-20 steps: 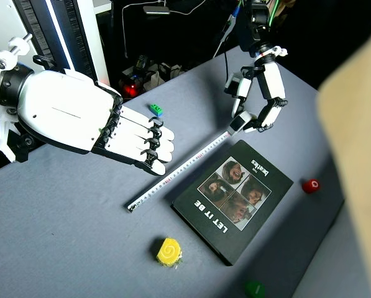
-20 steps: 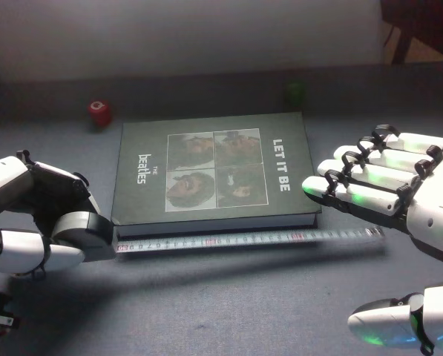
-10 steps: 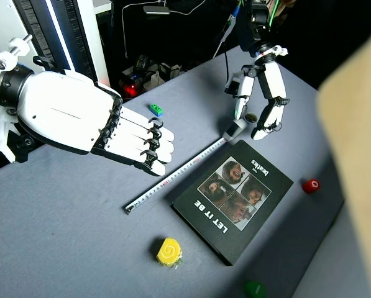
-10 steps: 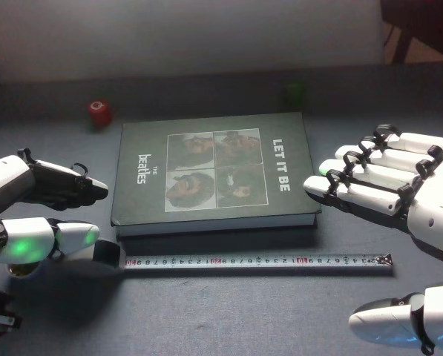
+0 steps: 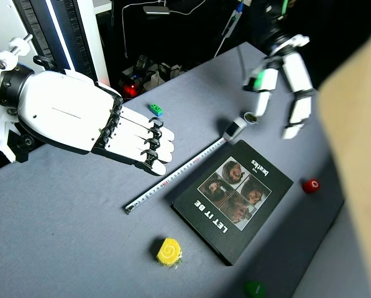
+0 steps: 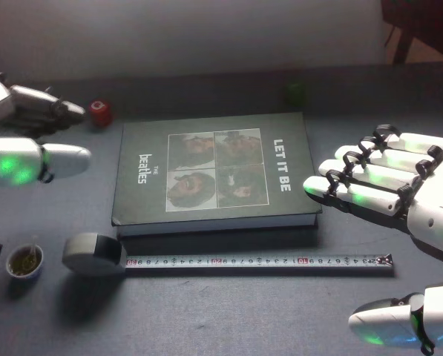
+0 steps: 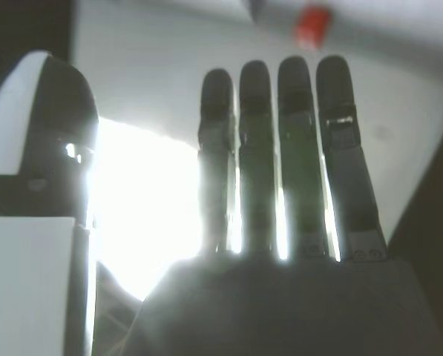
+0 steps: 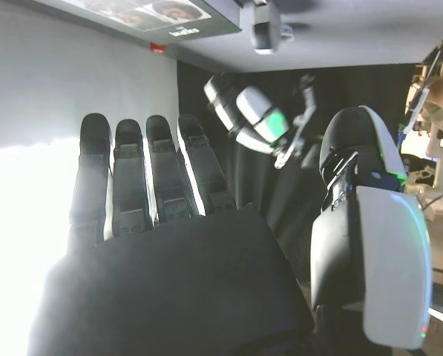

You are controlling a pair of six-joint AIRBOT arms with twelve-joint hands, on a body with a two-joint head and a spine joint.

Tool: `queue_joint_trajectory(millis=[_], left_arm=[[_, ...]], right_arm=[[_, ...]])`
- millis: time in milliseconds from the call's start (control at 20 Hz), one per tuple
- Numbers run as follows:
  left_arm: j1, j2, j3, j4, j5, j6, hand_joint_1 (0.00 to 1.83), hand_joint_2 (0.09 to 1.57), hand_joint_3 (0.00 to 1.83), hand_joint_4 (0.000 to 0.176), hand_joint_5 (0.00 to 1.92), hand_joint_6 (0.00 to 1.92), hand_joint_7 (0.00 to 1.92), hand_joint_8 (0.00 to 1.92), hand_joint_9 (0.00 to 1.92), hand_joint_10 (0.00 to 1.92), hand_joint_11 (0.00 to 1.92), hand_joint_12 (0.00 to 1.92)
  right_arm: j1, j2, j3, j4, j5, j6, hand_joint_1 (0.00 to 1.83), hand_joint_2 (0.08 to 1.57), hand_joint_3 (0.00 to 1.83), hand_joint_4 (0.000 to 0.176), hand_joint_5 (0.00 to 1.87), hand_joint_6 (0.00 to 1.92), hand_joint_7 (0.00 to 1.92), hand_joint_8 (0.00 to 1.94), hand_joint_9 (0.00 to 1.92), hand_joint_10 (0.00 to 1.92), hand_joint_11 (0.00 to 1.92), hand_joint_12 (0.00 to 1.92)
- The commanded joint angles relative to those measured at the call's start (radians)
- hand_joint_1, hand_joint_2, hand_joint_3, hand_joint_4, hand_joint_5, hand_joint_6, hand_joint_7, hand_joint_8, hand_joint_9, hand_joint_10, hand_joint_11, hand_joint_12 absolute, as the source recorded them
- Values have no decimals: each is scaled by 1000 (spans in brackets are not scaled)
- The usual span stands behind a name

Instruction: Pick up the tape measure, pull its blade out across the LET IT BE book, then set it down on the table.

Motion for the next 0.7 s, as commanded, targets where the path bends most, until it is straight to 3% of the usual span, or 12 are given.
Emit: queue_joint_trajectory(millis=[0,150,200,250,300,350,400,450,500,550,600,650], left_arm=[[-56,0,1,-12,-9,41,615,1046,0,0,571,0,578,0,561,0,355,567],[-256,-6,-15,-112,189,293,595,1052,0,0,560,0,551,0,543,0,331,561],[-310,-12,-23,-187,234,381,594,1053,0,0,572,6,557,4,548,2,327,561],[-364,-18,-38,-259,243,475,595,1053,0,0,583,9,575,10,555,5,337,568],[-396,-22,-52,-348,249,567,595,1053,0,0,583,9,575,10,555,5,337,568],[-432,-25,-71,-473,249,696,629,1031,0,0,606,5,620,7,577,5,366,597],[-460,-27,-94,-599,229,827,692,988,0,0,746,10,772,17,722,31,478,685],[-475,-27,-107,-664,216,891,692,988,0,0,746,10,772,17,722,31,478,685],[-502,-26,-142,-810,175,1041,707,985,0,0,829,17,820,23,782,48,526,770],[-520,-24,-173,-896,133,1123,727,982,0,0,920,48,877,54,856,117,583,920],[-533,-22,-204,-967,108,1201,735,992,2,0,959,264,842,425,700,858,645,1150],[-541,-21,-223,-1001,97,1243,740,1004,2,0,781,1189,715,1379,674,1564,687,1597]], right_arm=[[9,3,-3,-16,72,1,24,1060,0,0,0,0,0,0,0,0,0,344],[10,3,-3,-16,73,1,23,1061,0,0,0,0,0,0,0,0,0,346],[10,3,-3,-16,73,1,20,1067,2,0,0,0,1,0,0,0,0,348],[10,3,-3,-16,73,1,14,1096,9,0,89,21,133,23,99,24,0,522],[10,3,-3,-16,73,1,14,1096,9,0,89,21,133,23,99,24,0,522],[10,3,-3,-16,73,1,31,1125,8,0,221,34,308,25,231,41,0,775],[10,3,-3,-16,73,1,73,1172,3,0,518,49,676,72,566,126,153,1148],[10,3,-3,-16,72,1,73,1172,3,0,518,49,676,72,566,126,153,1148],[10,3,-3,-16,72,1,131,1184,1,0,679,63,789,227,609,564,354,1232],[10,3,-3,-16,72,1,251,1178,1,0,811,296,704,836,661,1183,628,1410],[10,3,-3,-16,72,1,384,1149,0,0,680,1108,644,1357,752,1632,858,1616],[10,3,-3,-16,72,1,532,1104,0,0,625,1758,667,1824,963,1863,1163,1860]])
